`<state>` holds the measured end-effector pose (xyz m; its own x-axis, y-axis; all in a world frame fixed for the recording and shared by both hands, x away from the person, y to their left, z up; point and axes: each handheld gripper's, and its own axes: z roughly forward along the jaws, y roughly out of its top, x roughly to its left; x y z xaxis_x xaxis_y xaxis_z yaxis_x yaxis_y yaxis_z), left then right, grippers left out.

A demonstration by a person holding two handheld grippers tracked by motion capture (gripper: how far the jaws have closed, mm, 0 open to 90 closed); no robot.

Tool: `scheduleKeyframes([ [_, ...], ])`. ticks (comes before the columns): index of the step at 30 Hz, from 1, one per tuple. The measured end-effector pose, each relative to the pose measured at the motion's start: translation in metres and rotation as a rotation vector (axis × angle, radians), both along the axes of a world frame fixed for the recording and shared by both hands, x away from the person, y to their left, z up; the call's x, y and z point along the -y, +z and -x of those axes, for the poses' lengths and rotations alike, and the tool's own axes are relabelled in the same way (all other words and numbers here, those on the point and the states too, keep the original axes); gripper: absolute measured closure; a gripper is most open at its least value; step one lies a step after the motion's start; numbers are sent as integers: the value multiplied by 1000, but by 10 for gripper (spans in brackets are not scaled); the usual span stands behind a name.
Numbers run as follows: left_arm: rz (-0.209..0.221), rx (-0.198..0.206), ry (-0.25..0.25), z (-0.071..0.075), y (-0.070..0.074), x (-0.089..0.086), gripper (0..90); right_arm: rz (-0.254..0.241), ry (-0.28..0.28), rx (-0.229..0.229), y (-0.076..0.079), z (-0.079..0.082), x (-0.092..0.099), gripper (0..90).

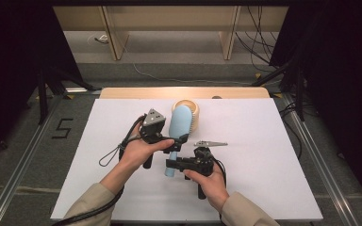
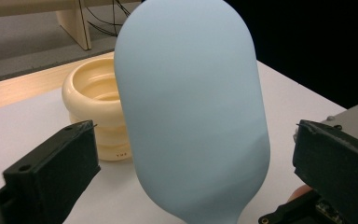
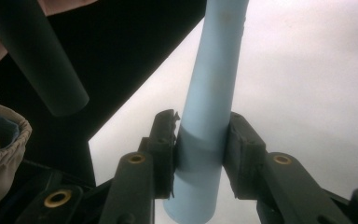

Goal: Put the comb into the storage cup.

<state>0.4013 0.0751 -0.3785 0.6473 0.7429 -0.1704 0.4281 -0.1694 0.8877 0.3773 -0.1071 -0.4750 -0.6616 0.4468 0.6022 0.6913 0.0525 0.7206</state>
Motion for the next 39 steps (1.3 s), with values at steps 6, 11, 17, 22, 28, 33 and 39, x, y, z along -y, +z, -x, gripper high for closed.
scheduleKeyframes([
  [6,-1,-1,-3,-4,4,2,0,-2,0,2,0,0,0,672],
  [11,2,-3,-4,-9,7,3,0,-2,2,0,1,0,0,673],
  [17,7,-20,-4,-16,7,5,0,-5,5,-6,1,0,0,673],
  [22,16,-33,-7,-21,9,8,0,-7,7,-3,1,0,-1,673],
  [28,10,-43,-9,-27,8,11,0,-8,10,1,2,1,-1,673],
  [33,13,-54,-9,-32,9,14,0,-10,11,0,2,1,-1,673],
  [39,12,-77,-6,-38,11,18,7,-11,11,-6,3,1,-1,673],
])
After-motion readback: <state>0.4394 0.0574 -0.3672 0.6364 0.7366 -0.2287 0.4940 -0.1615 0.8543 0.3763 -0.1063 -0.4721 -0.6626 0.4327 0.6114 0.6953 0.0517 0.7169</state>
